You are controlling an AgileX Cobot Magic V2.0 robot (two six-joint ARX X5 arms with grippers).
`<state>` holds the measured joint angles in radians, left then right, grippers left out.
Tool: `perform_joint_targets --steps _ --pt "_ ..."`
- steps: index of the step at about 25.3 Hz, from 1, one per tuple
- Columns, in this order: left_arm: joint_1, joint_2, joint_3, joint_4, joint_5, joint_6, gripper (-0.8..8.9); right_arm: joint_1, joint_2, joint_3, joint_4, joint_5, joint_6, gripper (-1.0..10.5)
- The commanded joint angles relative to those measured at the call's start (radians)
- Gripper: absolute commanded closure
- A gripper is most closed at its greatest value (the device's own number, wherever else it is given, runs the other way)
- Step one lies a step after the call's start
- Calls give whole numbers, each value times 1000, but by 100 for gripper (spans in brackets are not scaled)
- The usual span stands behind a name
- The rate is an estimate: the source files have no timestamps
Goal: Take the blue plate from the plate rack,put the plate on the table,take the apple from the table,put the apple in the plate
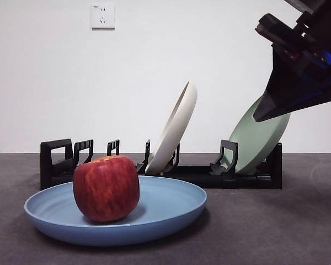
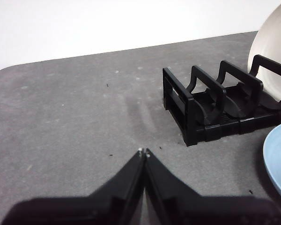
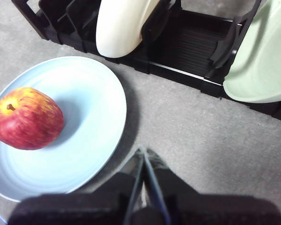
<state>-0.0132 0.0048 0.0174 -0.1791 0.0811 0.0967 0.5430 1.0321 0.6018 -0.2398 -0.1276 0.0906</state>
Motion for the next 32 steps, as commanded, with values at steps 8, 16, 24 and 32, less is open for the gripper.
perform_joint_targets --steps 8,16,24,32 --pt "2 -3 -14 3 0 2 816 9 -9 -7 -3 -7 9 958" --pt "2 -3 -14 3 -1 2 816 -111 -254 -8 -28 130 -152 958" --pt "2 -3 -14 3 0 2 816 -373 -676 -163 -22 127 -151 958" --pt "2 -3 -14 3 -1 2 816 -423 -875 -428 246 46 -107 958"
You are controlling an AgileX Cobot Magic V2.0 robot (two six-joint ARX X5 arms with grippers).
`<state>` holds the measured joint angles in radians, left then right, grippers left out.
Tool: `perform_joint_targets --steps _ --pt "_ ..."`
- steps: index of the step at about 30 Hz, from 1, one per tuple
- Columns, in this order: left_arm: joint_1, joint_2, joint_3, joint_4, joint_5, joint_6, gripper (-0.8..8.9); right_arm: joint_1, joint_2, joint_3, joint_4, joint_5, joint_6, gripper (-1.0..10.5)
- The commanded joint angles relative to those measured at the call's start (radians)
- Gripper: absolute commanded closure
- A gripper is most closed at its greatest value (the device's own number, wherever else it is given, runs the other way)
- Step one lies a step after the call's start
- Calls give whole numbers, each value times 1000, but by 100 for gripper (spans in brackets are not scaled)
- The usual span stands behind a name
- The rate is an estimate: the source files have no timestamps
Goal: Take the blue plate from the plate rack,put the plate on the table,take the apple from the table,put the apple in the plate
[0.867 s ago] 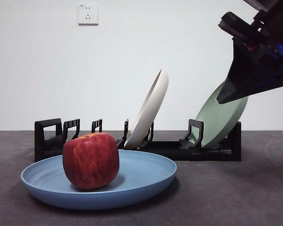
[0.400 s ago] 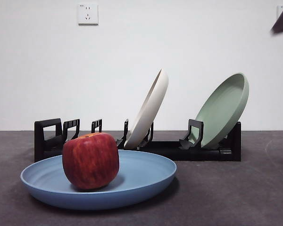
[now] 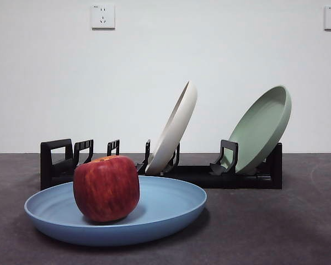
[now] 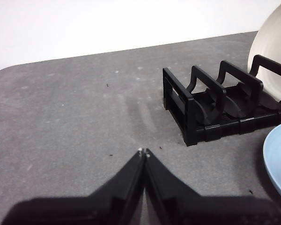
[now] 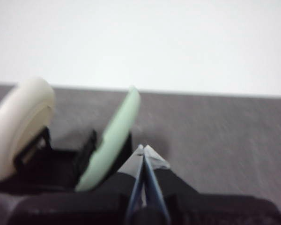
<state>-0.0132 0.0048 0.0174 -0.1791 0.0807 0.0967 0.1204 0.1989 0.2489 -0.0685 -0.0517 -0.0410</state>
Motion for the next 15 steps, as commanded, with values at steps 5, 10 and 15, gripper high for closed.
perform_joint_targets --steps 5,10,15 --pt "2 -3 -14 3 0 2 816 -1 -163 -184 81 -28 62 958" --pt "2 -3 -14 3 0 2 816 -5 -198 -227 42 -24 62 958" --pt "2 -3 -14 3 0 2 816 -6 -198 -243 -42 -21 85 958"
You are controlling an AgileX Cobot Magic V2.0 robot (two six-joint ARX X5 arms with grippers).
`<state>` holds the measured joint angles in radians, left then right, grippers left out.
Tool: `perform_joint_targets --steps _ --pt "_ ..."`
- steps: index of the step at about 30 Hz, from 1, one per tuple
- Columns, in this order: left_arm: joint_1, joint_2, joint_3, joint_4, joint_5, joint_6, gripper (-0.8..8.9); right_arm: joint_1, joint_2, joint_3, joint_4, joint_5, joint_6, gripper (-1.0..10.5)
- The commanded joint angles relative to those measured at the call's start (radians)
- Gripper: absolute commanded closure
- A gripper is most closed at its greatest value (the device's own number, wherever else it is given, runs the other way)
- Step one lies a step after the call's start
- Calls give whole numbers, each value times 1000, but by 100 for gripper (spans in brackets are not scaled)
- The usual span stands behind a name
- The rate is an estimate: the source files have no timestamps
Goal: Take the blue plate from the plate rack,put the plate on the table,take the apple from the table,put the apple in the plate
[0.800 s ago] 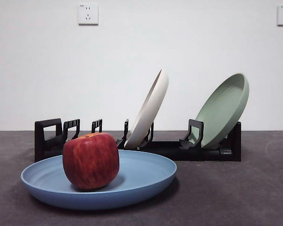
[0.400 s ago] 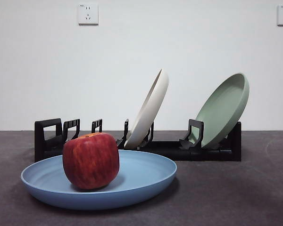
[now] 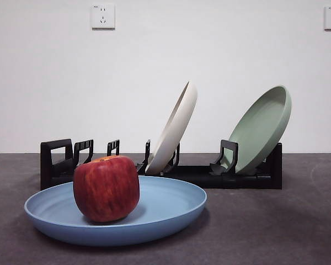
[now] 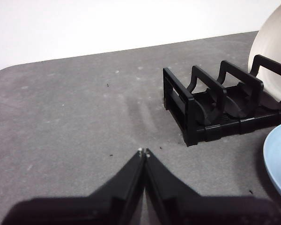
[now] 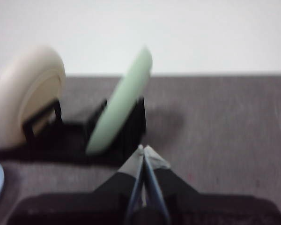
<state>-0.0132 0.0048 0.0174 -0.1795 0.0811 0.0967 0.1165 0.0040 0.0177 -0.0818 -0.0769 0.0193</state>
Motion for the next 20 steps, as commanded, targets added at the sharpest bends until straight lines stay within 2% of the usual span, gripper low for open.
perform_joint_targets --steps 1,4,20 --pt "2 -3 -14 3 -1 2 816 -3 -3 -12 -48 4 25 958" --pt "2 -3 -14 3 -1 2 816 -3 -3 -12 -101 4 29 958" --pt "2 -3 -14 3 -1 2 816 -2 3 -12 -99 5 35 958"
